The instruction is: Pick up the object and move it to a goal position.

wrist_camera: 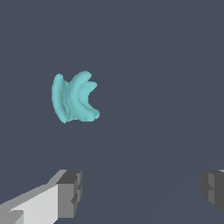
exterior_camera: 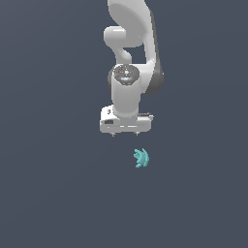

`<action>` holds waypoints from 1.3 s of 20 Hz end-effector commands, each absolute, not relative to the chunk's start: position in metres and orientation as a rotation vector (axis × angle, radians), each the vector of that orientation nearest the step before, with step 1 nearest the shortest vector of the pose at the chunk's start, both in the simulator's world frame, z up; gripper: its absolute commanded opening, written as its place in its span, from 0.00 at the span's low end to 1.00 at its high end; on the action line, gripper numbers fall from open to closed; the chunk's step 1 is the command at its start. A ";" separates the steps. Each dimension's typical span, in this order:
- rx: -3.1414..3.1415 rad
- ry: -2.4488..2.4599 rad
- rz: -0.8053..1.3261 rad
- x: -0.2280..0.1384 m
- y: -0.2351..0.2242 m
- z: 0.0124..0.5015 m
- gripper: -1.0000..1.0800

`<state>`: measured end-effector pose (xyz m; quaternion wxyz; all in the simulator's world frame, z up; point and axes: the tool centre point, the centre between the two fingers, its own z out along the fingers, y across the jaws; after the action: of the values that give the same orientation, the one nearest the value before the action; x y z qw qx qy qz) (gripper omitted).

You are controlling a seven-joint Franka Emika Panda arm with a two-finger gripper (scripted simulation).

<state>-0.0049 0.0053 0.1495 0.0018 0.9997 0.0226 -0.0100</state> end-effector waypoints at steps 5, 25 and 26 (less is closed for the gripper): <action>3.131 0.086 -0.025 -0.002 0.011 0.149 0.96; 3.125 0.139 -0.010 0.023 0.041 0.132 0.96; 3.125 0.144 -0.009 0.026 0.045 0.129 0.96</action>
<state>0.0214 0.0397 0.1336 0.0072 0.9990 0.0437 -0.0030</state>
